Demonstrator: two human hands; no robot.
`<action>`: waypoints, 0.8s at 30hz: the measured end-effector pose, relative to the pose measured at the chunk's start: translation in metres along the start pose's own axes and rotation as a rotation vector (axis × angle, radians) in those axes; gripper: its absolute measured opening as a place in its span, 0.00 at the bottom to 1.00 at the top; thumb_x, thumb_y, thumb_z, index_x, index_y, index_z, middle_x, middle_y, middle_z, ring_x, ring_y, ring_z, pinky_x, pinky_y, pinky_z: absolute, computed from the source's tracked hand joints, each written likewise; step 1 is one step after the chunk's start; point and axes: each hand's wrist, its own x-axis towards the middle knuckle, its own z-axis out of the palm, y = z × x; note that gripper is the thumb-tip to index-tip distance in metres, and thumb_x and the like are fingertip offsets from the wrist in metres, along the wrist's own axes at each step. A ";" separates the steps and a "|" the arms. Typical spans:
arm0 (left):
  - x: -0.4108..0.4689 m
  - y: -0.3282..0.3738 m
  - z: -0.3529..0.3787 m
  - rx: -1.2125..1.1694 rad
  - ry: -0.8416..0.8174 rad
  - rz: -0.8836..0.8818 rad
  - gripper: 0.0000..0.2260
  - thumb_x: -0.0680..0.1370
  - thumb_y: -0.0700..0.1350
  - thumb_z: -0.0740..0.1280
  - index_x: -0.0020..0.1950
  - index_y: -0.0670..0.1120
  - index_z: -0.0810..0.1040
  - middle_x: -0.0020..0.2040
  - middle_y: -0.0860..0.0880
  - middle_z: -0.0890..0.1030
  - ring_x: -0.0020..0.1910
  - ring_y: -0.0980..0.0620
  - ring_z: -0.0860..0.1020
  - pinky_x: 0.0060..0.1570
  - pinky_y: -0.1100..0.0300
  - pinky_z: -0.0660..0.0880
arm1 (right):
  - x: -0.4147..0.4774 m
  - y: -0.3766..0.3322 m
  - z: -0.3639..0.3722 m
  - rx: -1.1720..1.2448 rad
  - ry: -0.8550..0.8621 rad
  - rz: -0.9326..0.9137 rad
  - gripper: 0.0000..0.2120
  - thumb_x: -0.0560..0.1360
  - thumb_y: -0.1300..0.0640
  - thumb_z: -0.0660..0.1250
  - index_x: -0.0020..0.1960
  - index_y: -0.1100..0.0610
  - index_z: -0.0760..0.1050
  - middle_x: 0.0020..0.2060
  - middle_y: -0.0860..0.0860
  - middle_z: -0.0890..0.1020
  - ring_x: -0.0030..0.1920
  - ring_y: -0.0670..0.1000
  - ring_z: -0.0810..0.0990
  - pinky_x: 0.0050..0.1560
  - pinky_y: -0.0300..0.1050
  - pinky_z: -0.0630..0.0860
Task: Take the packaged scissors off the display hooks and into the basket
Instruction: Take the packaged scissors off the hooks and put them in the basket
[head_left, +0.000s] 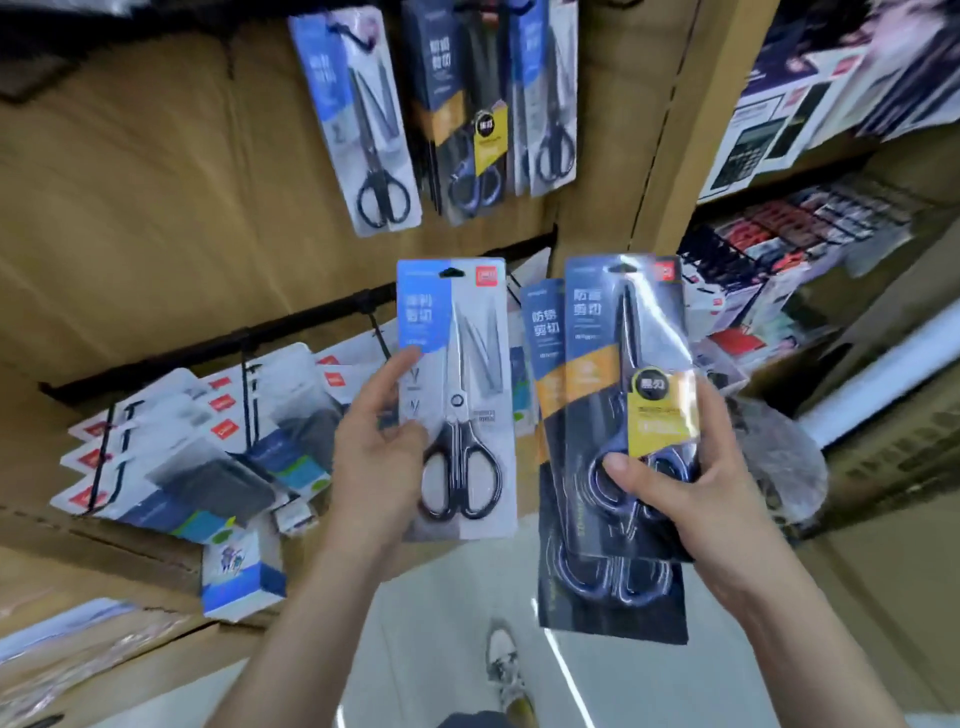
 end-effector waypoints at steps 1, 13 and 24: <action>0.011 0.004 0.002 -0.014 0.006 0.014 0.31 0.76 0.26 0.58 0.65 0.60 0.77 0.54 0.51 0.83 0.42 0.55 0.80 0.41 0.61 0.76 | 0.011 -0.006 0.000 -0.038 0.003 -0.054 0.48 0.63 0.58 0.83 0.73 0.34 0.61 0.65 0.41 0.78 0.65 0.46 0.78 0.65 0.45 0.75; 0.091 0.049 0.034 -0.189 -0.010 0.129 0.17 0.79 0.38 0.68 0.63 0.57 0.75 0.45 0.54 0.83 0.44 0.57 0.81 0.46 0.63 0.78 | 0.100 -0.043 0.022 -0.201 -0.115 -0.338 0.25 0.69 0.64 0.76 0.54 0.37 0.76 0.54 0.33 0.80 0.55 0.34 0.77 0.54 0.23 0.67; 0.098 0.067 0.051 0.020 0.246 0.405 0.19 0.80 0.42 0.67 0.67 0.60 0.71 0.60 0.38 0.77 0.47 0.37 0.74 0.52 0.52 0.78 | 0.169 -0.069 0.026 -0.137 -0.380 -0.345 0.08 0.69 0.51 0.71 0.46 0.41 0.79 0.48 0.36 0.82 0.54 0.34 0.78 0.52 0.21 0.66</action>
